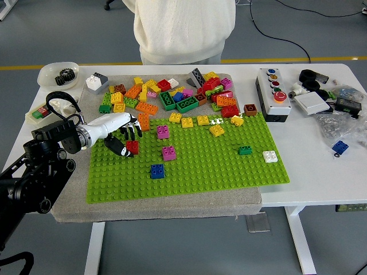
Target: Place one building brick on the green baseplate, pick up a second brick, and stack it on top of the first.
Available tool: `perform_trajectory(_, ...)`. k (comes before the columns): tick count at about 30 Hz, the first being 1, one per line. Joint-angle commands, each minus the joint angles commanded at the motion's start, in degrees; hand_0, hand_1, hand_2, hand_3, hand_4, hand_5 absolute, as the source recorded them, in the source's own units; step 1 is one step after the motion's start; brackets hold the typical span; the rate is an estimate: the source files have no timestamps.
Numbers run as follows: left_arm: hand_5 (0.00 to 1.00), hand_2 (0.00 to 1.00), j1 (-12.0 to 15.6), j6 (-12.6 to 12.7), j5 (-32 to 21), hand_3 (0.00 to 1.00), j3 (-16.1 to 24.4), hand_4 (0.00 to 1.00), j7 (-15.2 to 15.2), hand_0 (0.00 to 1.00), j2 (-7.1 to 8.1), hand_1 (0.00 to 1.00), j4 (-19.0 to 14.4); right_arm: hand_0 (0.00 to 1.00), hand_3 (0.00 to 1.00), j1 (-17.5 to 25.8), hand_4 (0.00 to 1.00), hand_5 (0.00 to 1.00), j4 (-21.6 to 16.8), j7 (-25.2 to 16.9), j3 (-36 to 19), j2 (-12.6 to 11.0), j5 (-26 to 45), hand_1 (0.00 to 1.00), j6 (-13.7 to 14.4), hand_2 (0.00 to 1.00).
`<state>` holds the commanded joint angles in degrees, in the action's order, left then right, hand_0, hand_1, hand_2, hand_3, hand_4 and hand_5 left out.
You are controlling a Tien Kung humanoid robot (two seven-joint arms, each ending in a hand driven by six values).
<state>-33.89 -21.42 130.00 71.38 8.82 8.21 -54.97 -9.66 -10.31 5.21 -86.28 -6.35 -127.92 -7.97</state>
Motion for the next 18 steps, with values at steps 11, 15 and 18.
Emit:
perform_trajectory(11,0.002,0.395,0.17,0.33,0.00,0.457,-0.78,0.957,0.62,0.465,-0.03,0.379,0.69,0.742,0.603,0.04,0.829,0.402,0.00,0.02,-0.02,0.07,0.13,0.645,0.00,0.715)
perform_trajectory(15,0.002,0.385,0.03,1.51,0.00,0.439,-0.31,0.949,0.73,0.451,-0.07,0.370,0.15,0.741,0.603,0.06,0.829,0.402,0.00,0.05,-0.12,0.04,0.02,0.645,0.03,0.714)
perform_trajectory(18,0.002,0.385,-0.17,1.82,0.00,0.439,0.01,0.949,0.68,0.451,-0.01,0.370,-0.18,0.741,0.603,0.01,0.829,0.402,0.00,0.03,-0.06,0.04,0.08,0.645,0.04,0.714)
